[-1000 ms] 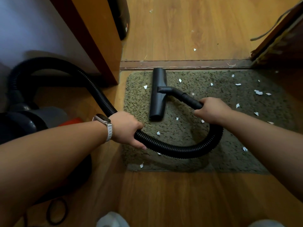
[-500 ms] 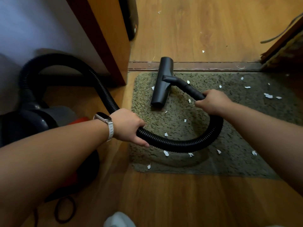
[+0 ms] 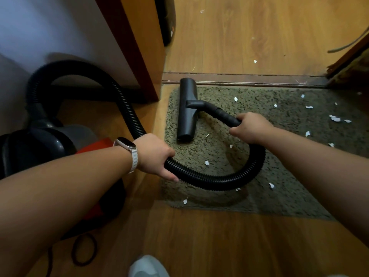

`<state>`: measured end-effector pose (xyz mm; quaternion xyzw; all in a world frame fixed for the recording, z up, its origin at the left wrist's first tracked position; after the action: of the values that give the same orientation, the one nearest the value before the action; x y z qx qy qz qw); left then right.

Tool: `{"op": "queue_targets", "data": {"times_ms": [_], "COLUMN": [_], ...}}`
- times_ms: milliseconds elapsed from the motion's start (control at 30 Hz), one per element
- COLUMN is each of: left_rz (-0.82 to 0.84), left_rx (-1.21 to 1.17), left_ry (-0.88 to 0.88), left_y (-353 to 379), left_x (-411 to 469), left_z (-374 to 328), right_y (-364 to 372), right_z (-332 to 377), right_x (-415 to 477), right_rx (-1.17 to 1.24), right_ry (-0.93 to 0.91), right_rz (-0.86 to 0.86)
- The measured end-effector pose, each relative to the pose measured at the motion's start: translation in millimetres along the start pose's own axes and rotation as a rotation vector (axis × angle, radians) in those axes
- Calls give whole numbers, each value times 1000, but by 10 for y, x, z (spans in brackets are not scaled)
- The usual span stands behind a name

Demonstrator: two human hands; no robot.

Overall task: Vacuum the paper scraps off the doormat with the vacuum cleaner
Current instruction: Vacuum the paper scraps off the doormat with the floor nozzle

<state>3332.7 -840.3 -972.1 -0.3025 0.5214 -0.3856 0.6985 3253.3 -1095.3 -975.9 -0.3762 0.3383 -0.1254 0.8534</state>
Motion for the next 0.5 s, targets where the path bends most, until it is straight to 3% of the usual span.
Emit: {"op": "queue_targets", "data": {"times_ms": [300, 500], "left_rz": [-41, -21], "left_rx": [-18, 8], "left_ry": [3, 7], "left_y": [-211, -243], "left_x": [263, 148], "left_z": [-82, -114], "right_y": [-297, -210], "right_z": [-526, -404], "right_x": [-194, -282], "right_rx": [50, 46], "right_ry": [134, 67], "right_rz": [-77, 1]}}
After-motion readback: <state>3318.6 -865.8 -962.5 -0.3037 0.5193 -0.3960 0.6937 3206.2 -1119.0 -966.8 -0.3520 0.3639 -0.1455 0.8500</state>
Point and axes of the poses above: each hand's wrist, its own x-axis towards the middle knuckle, its own y-axis out of the palm, z = x × y, the point moved 5 cm from there along x, towards the middle knuckle, and after that the axes turned 14 degrees about x, right-handed, at the moved point
